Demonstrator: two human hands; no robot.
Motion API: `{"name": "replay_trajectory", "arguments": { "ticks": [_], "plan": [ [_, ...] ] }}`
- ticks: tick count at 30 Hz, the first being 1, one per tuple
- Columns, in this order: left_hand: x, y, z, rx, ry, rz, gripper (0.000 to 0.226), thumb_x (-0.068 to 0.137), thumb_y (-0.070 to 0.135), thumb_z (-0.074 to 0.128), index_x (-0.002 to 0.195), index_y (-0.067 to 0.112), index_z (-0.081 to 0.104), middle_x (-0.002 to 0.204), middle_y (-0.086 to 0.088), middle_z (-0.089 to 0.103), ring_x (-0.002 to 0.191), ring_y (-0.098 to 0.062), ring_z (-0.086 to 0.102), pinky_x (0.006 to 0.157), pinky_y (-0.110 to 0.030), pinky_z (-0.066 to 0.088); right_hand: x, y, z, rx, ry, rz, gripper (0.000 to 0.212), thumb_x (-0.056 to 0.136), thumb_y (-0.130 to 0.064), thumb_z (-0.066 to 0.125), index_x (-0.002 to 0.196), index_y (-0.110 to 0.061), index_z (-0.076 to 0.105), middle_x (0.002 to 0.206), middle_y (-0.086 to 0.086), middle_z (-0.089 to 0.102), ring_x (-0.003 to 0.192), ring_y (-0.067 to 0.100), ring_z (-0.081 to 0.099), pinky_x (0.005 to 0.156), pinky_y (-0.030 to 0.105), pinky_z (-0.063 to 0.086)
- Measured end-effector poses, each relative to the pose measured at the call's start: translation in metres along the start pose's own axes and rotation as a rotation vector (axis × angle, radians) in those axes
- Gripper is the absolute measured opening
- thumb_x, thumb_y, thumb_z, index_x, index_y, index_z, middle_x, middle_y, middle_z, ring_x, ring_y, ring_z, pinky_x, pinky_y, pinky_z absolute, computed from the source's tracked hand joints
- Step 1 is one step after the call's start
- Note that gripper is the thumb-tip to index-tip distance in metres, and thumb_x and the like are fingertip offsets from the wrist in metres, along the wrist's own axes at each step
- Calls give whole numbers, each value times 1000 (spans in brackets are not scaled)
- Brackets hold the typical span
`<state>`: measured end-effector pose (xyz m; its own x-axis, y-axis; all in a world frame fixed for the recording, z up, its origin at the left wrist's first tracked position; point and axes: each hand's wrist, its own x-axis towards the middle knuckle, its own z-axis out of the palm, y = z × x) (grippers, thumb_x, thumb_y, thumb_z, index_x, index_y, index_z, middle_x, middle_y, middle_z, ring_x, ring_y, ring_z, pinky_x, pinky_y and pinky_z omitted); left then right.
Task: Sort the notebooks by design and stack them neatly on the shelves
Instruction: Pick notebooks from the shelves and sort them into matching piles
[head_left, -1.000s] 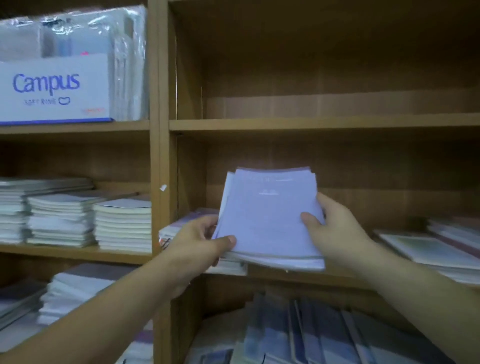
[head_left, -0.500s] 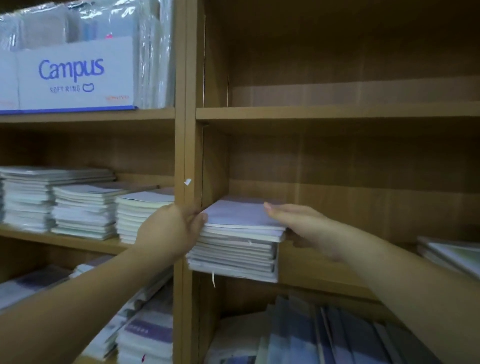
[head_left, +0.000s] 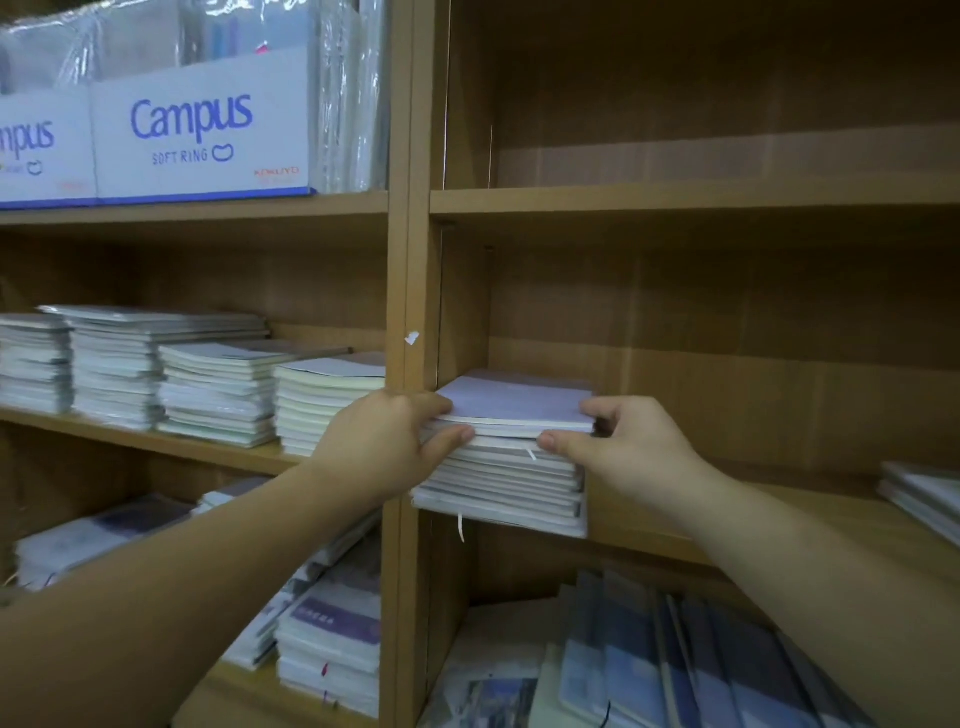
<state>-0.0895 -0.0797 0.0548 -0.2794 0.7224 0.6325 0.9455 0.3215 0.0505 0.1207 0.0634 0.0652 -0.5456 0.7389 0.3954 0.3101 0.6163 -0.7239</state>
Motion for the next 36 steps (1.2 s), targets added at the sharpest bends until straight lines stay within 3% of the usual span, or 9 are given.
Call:
{"name": "replay_trajectory", "arguments": {
  "ticks": [5, 8, 13, 20, 24, 28, 32, 34, 36],
  "plan": [
    [-11, 11, 1, 63, 105, 125, 44, 99, 54, 46, 128, 25, 62, 120, 5, 63, 109, -19, 57, 84, -34, 53, -4, 6, -1, -15, 21, -52, 87, 77, -50, 83, 148, -13, 48, 134, -1, 59, 103, 9, 62, 88, 15, 47],
    [-31, 34, -2, 36, 238, 328, 29, 95, 36, 56, 118, 21, 66, 110, 3, 62, 99, -17, 56, 77, -27, 48, -11, 13, -10, -87, 12, -96, 79, 75, -51, 83, 143, -20, 56, 137, -6, 62, 119, 12, 61, 103, 35, 52],
    [-59, 78, 22, -60, 137, 550, 20, 94, 30, 53, 100, 17, 67, 95, 1, 60, 88, -20, 54, 69, -37, 47, -41, 29, -34, -372, 19, -172, 26, 80, -51, 77, 98, -32, 75, 93, -15, 72, 92, 6, 67, 87, 40, 60],
    [-86, 131, 109, -278, -100, 455, 27, 89, 30, 47, 99, 19, 69, 93, 2, 63, 89, -20, 60, 70, -39, 53, -101, 94, -62, -629, -177, -50, 29, 83, -63, 68, 94, -37, 75, 84, -19, 70, 83, 3, 65, 77, 36, 59],
    [-128, 175, 177, -501, -300, 284, 33, 96, 33, 53, 123, 22, 69, 116, 4, 66, 107, -17, 61, 89, -34, 51, -141, 182, -73, -470, -325, 167, 30, 84, -55, 74, 88, -25, 79, 81, -4, 74, 77, 8, 69, 76, 43, 60],
    [-143, 230, 228, -629, -432, 238, 31, 99, 30, 58, 129, 24, 65, 121, 6, 62, 110, -14, 58, 93, -29, 48, -169, 260, -78, -235, -198, 351, 28, 90, -41, 73, 88, -14, 78, 84, 18, 72, 80, 32, 70, 72, 45, 59],
    [-156, 272, 256, -789, -462, 125, 28, 97, 31, 60, 125, 29, 66, 119, 14, 63, 104, -3, 59, 92, -23, 49, -204, 323, -71, -102, 18, 390, 8, 88, -29, 78, 81, -33, 77, 82, -13, 76, 80, 2, 71, 76, 30, 58],
    [-162, 288, 266, -850, -488, 34, 21, 94, 37, 57, 112, 33, 68, 107, 16, 66, 100, -3, 62, 87, -26, 53, -209, 352, -74, -146, 109, 403, 4, 89, -29, 77, 92, -28, 79, 90, -17, 76, 89, -2, 68, 85, 26, 56],
    [-159, 302, 279, -894, -503, -12, 25, 87, 43, 52, 102, 32, 69, 93, 14, 69, 91, -1, 65, 79, -29, 58, -201, 377, -82, -261, 169, 410, 26, 88, -36, 77, 112, -25, 76, 109, -15, 71, 104, 3, 63, 91, 21, 49]
  ]
}}
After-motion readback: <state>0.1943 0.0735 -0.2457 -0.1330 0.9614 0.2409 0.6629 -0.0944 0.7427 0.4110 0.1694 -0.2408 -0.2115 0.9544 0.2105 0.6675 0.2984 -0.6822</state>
